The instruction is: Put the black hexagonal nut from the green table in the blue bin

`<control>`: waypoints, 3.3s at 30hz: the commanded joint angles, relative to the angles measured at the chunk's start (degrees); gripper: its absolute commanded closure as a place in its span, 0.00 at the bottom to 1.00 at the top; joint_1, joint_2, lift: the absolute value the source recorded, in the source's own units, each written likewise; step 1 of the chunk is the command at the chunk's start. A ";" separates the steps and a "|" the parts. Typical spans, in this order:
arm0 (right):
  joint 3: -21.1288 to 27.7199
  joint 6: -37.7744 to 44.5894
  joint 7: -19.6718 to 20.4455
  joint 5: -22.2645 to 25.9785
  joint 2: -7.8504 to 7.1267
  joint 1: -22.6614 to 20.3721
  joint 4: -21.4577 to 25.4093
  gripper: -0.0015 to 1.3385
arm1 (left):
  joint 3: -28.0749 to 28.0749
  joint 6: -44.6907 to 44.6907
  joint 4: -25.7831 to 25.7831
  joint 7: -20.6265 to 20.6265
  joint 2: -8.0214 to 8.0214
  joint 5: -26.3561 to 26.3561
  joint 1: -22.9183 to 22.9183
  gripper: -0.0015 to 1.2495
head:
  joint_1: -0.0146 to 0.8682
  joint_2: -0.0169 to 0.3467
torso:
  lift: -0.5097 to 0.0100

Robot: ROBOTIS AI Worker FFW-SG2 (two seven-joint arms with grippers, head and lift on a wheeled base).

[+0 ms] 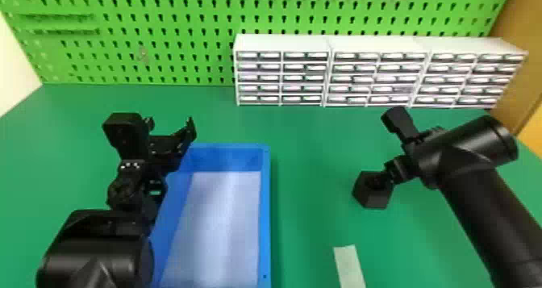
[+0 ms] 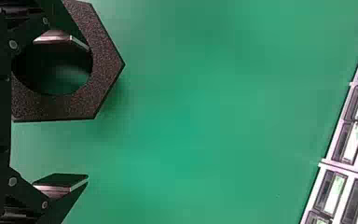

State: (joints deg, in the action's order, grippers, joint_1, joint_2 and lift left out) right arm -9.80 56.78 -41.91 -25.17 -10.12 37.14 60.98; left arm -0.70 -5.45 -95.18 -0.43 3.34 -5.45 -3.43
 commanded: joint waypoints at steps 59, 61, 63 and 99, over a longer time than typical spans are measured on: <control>-9.10 10.37 -13.37 -10.78 -1.22 5.05 15.84 0.80 | -0.09 0.00 0.00 0.08 0.79 -0.27 -0.09 0.31 | 0.79 0.19 | 0.80; -10.42 10.45 -14.07 -10.52 -1.31 5.84 16.37 0.80 | -0.09 0.00 0.00 0.08 0.79 -0.27 0.00 0.31 | 0.79 0.19 | 0.80; -11.56 10.45 -14.34 -9.81 -1.40 6.54 16.90 0.80 | -0.09 0.00 0.00 0.08 0.79 -0.27 0.00 0.31 | 0.79 0.19 | 0.80; -31.07 8.78 -14.51 8.20 0.62 14.80 24.63 0.80 | -0.09 0.00 0.00 0.08 0.79 -0.44 0.00 0.31 | 0.79 0.19 | 0.80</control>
State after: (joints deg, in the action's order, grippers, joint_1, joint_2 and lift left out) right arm -39.56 65.91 -56.44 -18.71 -9.63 51.43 84.60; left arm -0.72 -5.45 -95.18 -0.35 4.13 -5.80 -3.42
